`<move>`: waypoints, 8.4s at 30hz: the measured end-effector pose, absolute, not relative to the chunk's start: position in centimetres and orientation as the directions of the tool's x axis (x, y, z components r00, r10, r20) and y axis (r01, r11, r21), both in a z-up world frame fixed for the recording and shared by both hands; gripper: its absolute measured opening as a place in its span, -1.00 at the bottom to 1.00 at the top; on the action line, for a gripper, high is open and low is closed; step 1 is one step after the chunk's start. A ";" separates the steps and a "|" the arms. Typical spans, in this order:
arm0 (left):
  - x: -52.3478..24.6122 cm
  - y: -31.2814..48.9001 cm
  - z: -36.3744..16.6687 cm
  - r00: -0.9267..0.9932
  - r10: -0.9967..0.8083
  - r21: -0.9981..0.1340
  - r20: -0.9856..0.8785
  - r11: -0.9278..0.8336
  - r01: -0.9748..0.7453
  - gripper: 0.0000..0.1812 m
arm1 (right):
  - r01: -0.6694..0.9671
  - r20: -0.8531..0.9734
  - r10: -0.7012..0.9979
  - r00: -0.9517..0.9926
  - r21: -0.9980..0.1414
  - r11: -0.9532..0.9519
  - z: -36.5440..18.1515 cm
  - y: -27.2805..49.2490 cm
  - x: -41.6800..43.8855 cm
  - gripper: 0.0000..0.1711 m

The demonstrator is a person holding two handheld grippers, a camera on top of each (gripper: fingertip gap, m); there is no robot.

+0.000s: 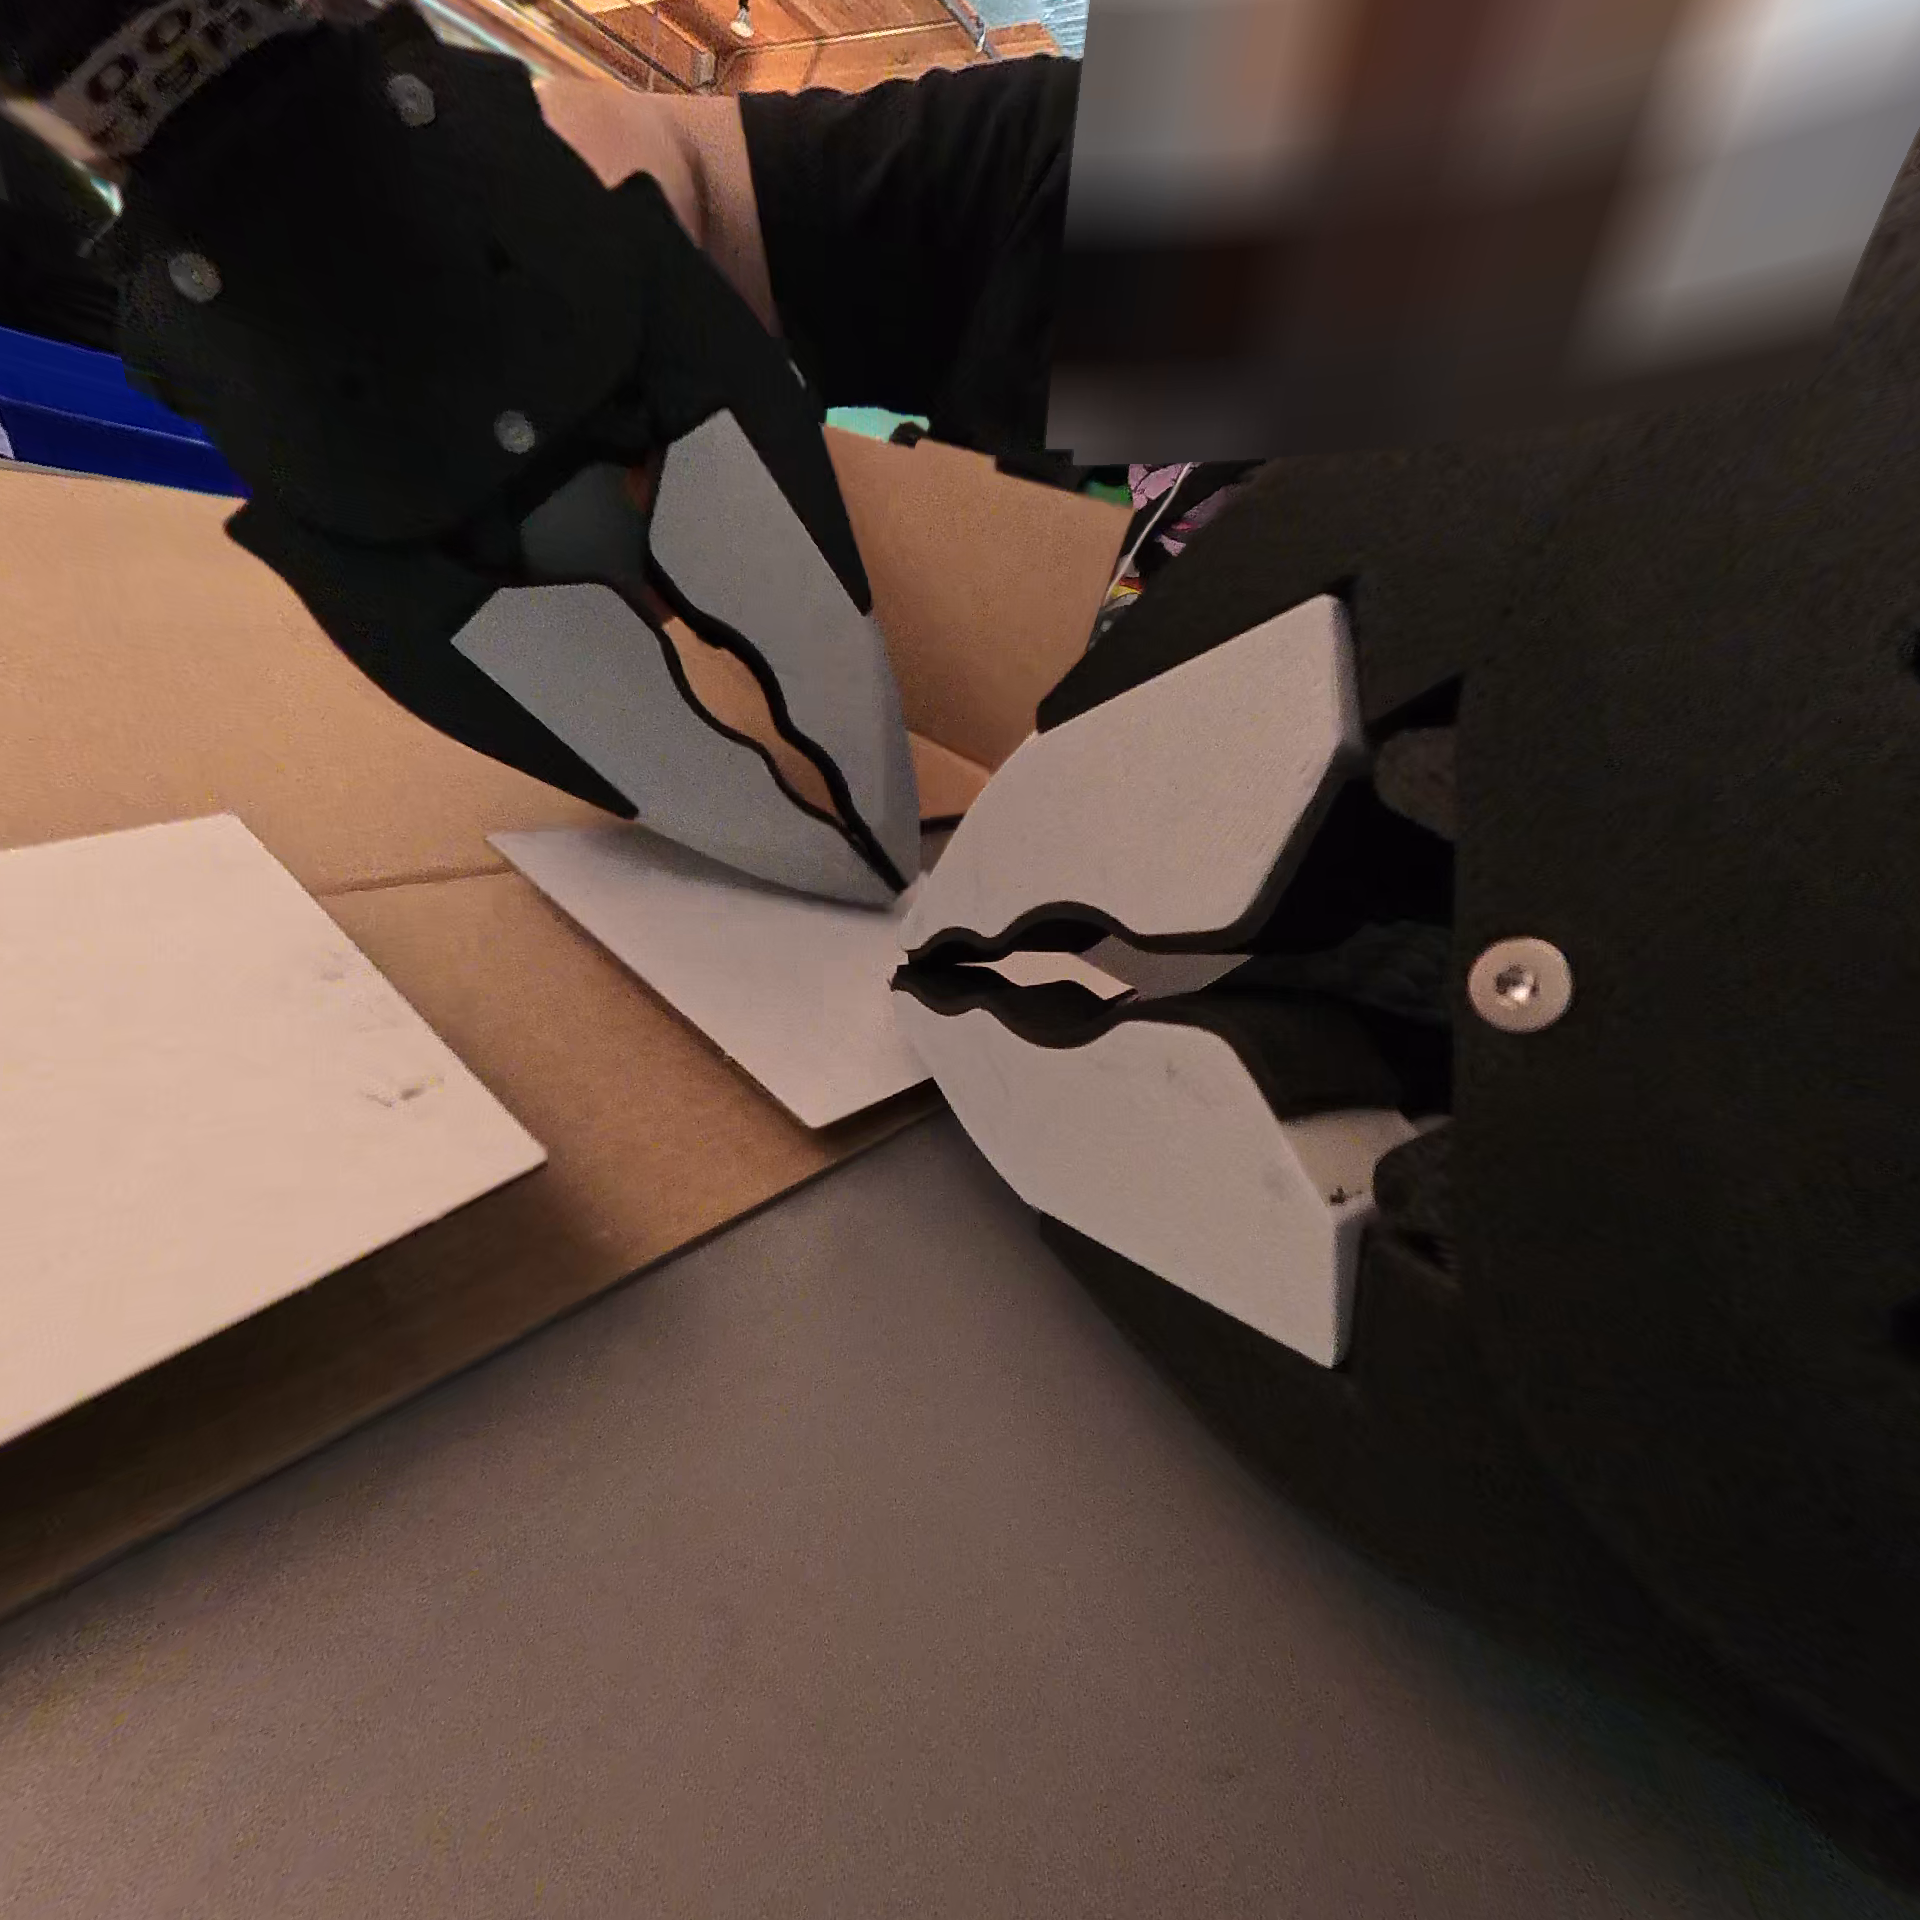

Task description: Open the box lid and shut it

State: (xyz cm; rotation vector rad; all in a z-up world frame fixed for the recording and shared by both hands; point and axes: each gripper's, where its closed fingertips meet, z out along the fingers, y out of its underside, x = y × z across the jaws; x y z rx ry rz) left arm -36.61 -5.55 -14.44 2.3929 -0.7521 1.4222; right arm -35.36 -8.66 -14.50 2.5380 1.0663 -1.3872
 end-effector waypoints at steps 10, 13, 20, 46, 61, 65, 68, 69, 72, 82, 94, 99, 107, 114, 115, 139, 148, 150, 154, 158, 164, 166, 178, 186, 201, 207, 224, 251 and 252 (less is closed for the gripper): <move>-37.1 -5.5 -11.0 0.228 -0.324 -0.177 0.918 -0.850 -0.496 -1.00 | 0.499 -0.572 0.809 0.134 -0.666 -0.554 -2.4 -7.9 -29.8 -1.00; -37.9 -6.2 -8.4 0.129 -0.424 -0.332 0.897 -0.836 -0.437 -1.00 | 0.381 -0.301 0.940 0.163 -0.859 -0.341 3.6 -8.1 -23.5 -1.00; -40.4 -9.1 -5.2 0.131 -0.534 -0.497 0.835 -0.835 -0.235 -0.90 | 0.183 -0.202 0.818 0.538 -0.920 -0.348 4.2 -13.5 -4.5 -0.99; -34.1 -19.3 -7.6 0.277 -0.539 -0.416 0.795 -0.818 -0.398 -0.72 | -0.221 -0.764 0.290 0.576 -0.488 -0.845 -13.6 -4.9 11.0 -0.46; -30.5 -22.6 -12.7 0.164 -0.740 -0.573 0.653 -0.623 -0.533 -0.26 | -0.031 -0.496 0.462 0.735 -0.705 -0.708 -13.0 3.6 13.7 -0.12; -29.6 -22.4 -10.5 0.100 -0.862 -0.752 0.497 -0.485 -0.446 -0.09 | 0.046 -0.397 0.620 0.677 -0.817 -0.574 -11.7 4.6 12.4 -0.09; -29.3 -23.0 -9.9 0.073 -0.899 -0.809 0.431 -0.421 -0.411 0.00 | 0.078 -0.452 0.652 0.609 -0.783 -0.616 -13.0 4.3 11.1 -0.16; -29.0 -23.5 -9.9 0.052 -0.903 -0.815 0.427 -0.409 -0.411 0.01 | 0.086 -0.460 0.665 0.588 -0.782 -0.617 -12.9 4.2 10.7 -0.20; -27.8 -24.3 -10.4 0.040 -0.915 -0.822 0.401 -0.378 -0.426 -0.05 | 0.111 -0.569 0.661 0.489 -0.711 -0.694 -13.2 2.7 9.4 -0.75; -31.0 -22.3 -5.2 -0.015 -0.859 -0.820 0.512 -0.484 -0.305 -0.82 | -0.008 -0.728 0.472 0.497 -0.547 -0.837 -11.8 -1.5 6.2 -0.90; -43.2 -11.6 -1.1 0.110 -0.692 -0.634 0.714 -0.705 -0.319 -0.55 | -0.123 -0.772 0.405 0.490 -0.521 -0.845 -9.3 -12.5 -2.6 -0.93; -47.1 -6.4 -2.3 0.159 -0.586 -0.526 0.794 -0.795 -0.302 -0.51 | -0.198 -0.787 0.438 0.436 -0.558 -0.806 -8.0 -16.3 -7.5 -0.82; -49.4 7.6 -2.3 0.312 -0.521 -0.527 0.795 -0.847 -0.071 -0.69 | -0.144 -0.804 0.429 0.413 -0.522 -0.841 -11.3 -19.3 -15.8 -0.62; -52.3 9.8 1.6 0.585 -0.616 -0.685 0.527 -0.716 -0.137 -0.68 | -0.144 -0.731 0.540 0.416 -0.639 -0.755 -7.7 -21.9 -10.9 -0.70; -51.4 8.7 2.6 0.581 -0.633 -0.693 0.511 -0.703 -0.156 -0.79 | -0.167 -0.679 0.560 0.475 -0.694 -0.700 -6.9 -21.3 -8.4 -0.72; -8.3 -1.3 -2.4 0.084 -0.798 -0.471 0.597 -0.433 -0.768 -1.00 | -0.177 -0.778 0.311 0.547 -0.470 -0.865 -11.5 -5.5 -3.5 -1.00; -4.4 -5.7 -3.0 -0.028 -0.734 -0.509 0.679 -0.443 -0.738 -1.00 | -0.136 -0.829 0.382 0.409 -0.469 -0.872 -11.1 -4.3 -5.1 -1.00; -4.6 -2.4 -4.3 0.044 -0.832 -0.551 0.552 -0.404 -0.730 -1.00 | -0.173 -0.801 0.487 0.348 -0.565 -0.807 -8.9 -3.8 -4.8 -1.00; -6.2 3.0 -9.4 0.192 -0.839 -0.451 0.510 -0.450 -0.771 -1.00 | -0.223 -0.735 0.593 0.330 -0.671 -0.708 -6.5 -2.2 -4.8 -1.00; -5.8 3.9 -10.0 0.212 -0.614 -0.353 0.760 -0.665 -0.658 -1.00 | -0.220 -0.728 0.631 0.270 -0.684 -0.695 -5.2 -1.3 -6.0 -1.00; -6.4 4.1 -10.9 0.190 -0.336 -0.148 0.922 -0.763 -0.629 -1.00 | -0.199 -0.743 0.608 0.279 -0.664 -0.720 -6.0 0.4 -6.5 -1.00; -6.7 3.9 -12.8 0.244 -0.399 -0.157 0.884 -0.745 -0.649 -1.00 | -0.203 -0.749 0.596 0.290 -0.656 -0.726 -6.3 1.0 -6.5 -1.00; -7.1 4.1 -15.0 0.281 -0.367 -0.115 0.887 -0.763 -0.636 -1.00 | -0.175 -0.767 0.530 0.362 -0.615 -0.769 -8.8 5.8 -8.1 -1.00; -9.3 8.7 -10.9 0.398 -0.528 -0.317 0.750 -0.815 -0.485 -1.00 | -0.133 -0.803 0.464 0.373 -0.541 -0.830 -11.5 6.8 -8.5 -1.00; -9.2 5.1 -15.5 0.436 -0.531 -0.208 0.726 -0.775 -0.597 -1.00 | 0.068 -0.697 0.347 0.628 -0.395 -0.916 -15.5 7.0 -8.6 -0.99; -9.2 5.1 -15.4 0.406 -0.468 -0.154 0.785 -0.782 -0.604 -1.00 | 0.094 -0.717 0.348 0.604 -0.369 -0.925 -15.3 6.8 -8.7 -0.99; -9.3 5.1 -15.3 0.383 -0.469 -0.175 0.796 -0.784 -0.596 -1.00 | -0.424 -0.649 0.655 0.386 -0.756 -0.499 -3.3 9.4 3.8 0.09; -9.6 4.3 -15.0 0.299 -0.457 -0.234 0.838 -0.795 -0.560 -1.00 | 0.144 -0.751 0.428 0.504 -0.415 -0.898 -13.1 13.5 4.7 -0.05; -9.6 4.2 -15.0 0.297 -0.460 -0.236 0.837 -0.792 -0.563 -1.00 | 0.158 -0.743 0.441 0.504 -0.423 -0.892 -13.2 13.4 4.8 -0.07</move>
